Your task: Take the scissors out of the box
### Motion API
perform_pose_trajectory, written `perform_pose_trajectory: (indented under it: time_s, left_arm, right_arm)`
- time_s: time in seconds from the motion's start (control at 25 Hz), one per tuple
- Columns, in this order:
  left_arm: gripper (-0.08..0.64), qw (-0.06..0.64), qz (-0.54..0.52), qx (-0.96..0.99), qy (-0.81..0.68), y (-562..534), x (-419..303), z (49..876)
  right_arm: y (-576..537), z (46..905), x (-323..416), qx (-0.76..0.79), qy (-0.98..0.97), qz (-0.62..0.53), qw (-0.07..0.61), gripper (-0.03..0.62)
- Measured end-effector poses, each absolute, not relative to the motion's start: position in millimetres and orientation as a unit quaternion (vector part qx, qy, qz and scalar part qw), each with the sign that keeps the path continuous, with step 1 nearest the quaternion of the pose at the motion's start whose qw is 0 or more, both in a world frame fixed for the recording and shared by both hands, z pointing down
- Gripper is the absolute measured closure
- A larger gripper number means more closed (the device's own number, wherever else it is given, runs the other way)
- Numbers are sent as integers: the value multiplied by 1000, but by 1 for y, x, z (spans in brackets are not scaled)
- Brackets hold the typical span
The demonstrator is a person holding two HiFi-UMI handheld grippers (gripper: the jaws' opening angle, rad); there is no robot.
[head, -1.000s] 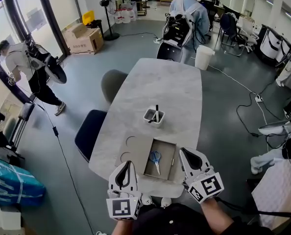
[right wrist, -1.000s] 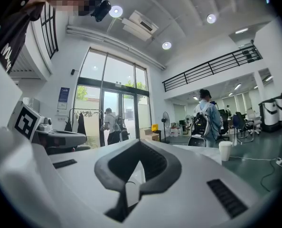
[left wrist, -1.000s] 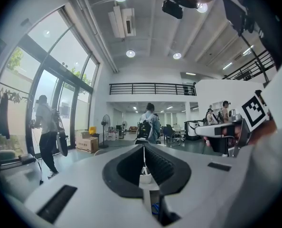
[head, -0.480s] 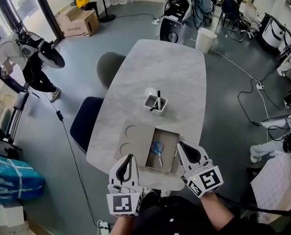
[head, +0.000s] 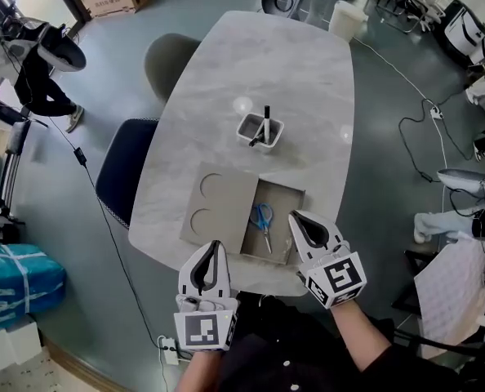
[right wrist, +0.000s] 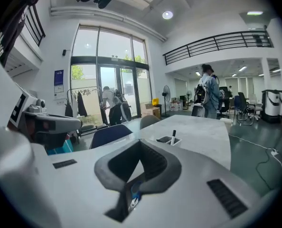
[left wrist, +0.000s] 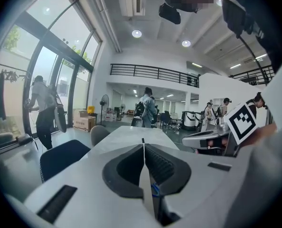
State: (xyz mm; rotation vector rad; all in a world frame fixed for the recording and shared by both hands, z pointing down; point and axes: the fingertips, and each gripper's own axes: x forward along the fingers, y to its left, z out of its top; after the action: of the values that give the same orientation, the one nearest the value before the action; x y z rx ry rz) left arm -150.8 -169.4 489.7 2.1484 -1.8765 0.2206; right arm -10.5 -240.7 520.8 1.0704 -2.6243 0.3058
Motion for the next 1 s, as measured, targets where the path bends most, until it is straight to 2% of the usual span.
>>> perform_pose_trajectory:
  time_s: [0.48,0.68,0.84,1.0]
  left_arm:
    - [543,199,97,740,-636,-177,-150,561]
    - [543,208,101,737,-635,-179,-151,576]
    - [543,206,101,738,-635,-183,-151,577]
    - [543,222,102,735,-632,-184,-150,578]
  right_arm:
    - [-254,640,-27,379,-867,197,257,597]
    - [-262,695,-40,389,-832,226,326,594]
    - [-263,732,-49,382,-807,249,376,534]
    - [-261,753,-55,377,-792,263,403,518]
